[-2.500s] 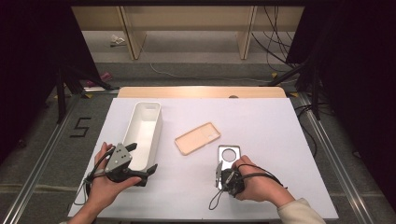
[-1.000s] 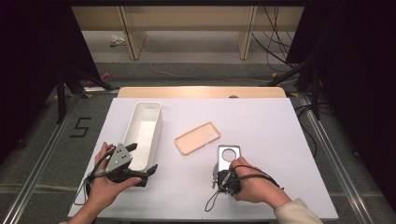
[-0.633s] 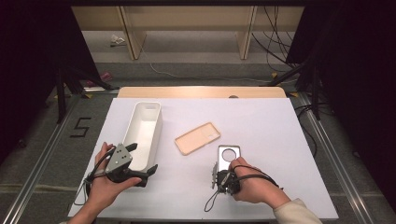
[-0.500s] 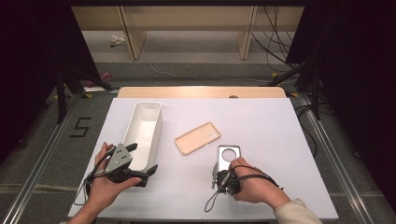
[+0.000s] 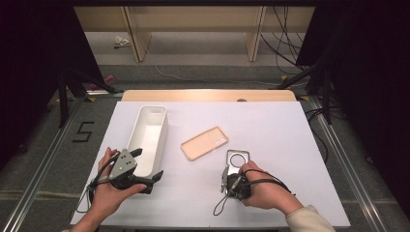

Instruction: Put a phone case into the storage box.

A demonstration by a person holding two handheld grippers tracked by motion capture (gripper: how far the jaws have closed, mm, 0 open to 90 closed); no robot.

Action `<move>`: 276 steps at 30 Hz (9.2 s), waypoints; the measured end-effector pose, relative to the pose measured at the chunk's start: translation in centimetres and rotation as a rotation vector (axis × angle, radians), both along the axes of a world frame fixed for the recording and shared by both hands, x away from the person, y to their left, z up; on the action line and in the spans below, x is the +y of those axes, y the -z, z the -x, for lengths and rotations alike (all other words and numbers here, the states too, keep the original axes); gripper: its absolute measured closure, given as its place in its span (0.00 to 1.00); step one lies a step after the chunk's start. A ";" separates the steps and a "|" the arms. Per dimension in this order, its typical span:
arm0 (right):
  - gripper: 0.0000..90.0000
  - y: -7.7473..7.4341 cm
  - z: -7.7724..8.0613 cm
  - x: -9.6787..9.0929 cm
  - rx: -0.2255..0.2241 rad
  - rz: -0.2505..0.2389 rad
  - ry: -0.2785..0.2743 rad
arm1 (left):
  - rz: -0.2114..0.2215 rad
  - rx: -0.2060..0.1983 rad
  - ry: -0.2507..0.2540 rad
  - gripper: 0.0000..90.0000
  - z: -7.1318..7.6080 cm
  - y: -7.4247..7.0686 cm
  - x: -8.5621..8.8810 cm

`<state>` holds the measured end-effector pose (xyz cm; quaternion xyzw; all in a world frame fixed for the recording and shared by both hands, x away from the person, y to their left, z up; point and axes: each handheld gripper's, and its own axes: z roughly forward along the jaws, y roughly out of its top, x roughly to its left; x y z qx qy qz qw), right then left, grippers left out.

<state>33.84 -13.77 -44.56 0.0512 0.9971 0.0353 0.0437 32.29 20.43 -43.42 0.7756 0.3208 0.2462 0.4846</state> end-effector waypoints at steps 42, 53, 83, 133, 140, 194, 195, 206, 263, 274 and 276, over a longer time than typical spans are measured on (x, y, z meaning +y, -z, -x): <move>0.99 -2.5 -0.9 -5.1 -0.149 -0.658 0.148 | 0.008 -0.001 -0.004 0.00 0.0 -0.3 0.2; 0.99 -2.8 -0.7 -4.7 -0.177 -0.698 0.127 | -0.002 0.058 0.043 0.02 -1.2 -2.7 -2.4; 0.99 -3.0 0.1 -3.1 -0.174 -0.707 0.078 | -0.032 0.219 0.101 0.18 -9.4 -7.0 -13.6; 0.99 -2.8 0.1 -2.1 -0.206 -0.676 0.033 | -0.024 0.543 0.069 0.78 -14.0 -5.6 -20.0; 0.99 -2.3 0.0 -1.9 -0.192 -0.666 0.033 | 0.094 0.531 0.104 0.87 -12.8 -6.3 -20.3; 0.28 -2.4 -2.5 -7.1 -0.319 -0.878 0.489 | 0.188 0.054 0.143 0.90 -10.7 -9.4 -10.5; 0.28 -2.4 -2.5 -7.1 -0.319 -0.879 0.493 | 0.189 0.052 0.141 0.90 -10.7 -9.5 -10.3; 0.28 -2.3 -2.6 -7.3 -0.314 -0.884 0.509 | 0.211 0.016 0.117 0.90 -10.9 -10.8 -8.2; 0.28 -2.0 -2.8 -7.6 -0.305 -0.895 0.532 | 0.265 -0.082 -0.015 0.90 -14.4 -13.4 0.4; 0.28 -2.0 -2.8 -7.6 -0.299 -0.891 0.533 | 0.255 -0.088 -0.030 0.90 -15.3 -13.3 1.2; 0.28 -2.0 -2.8 -7.6 -0.299 -0.892 0.533 | 0.252 -0.091 -0.034 0.90 -15.4 -13.3 1.3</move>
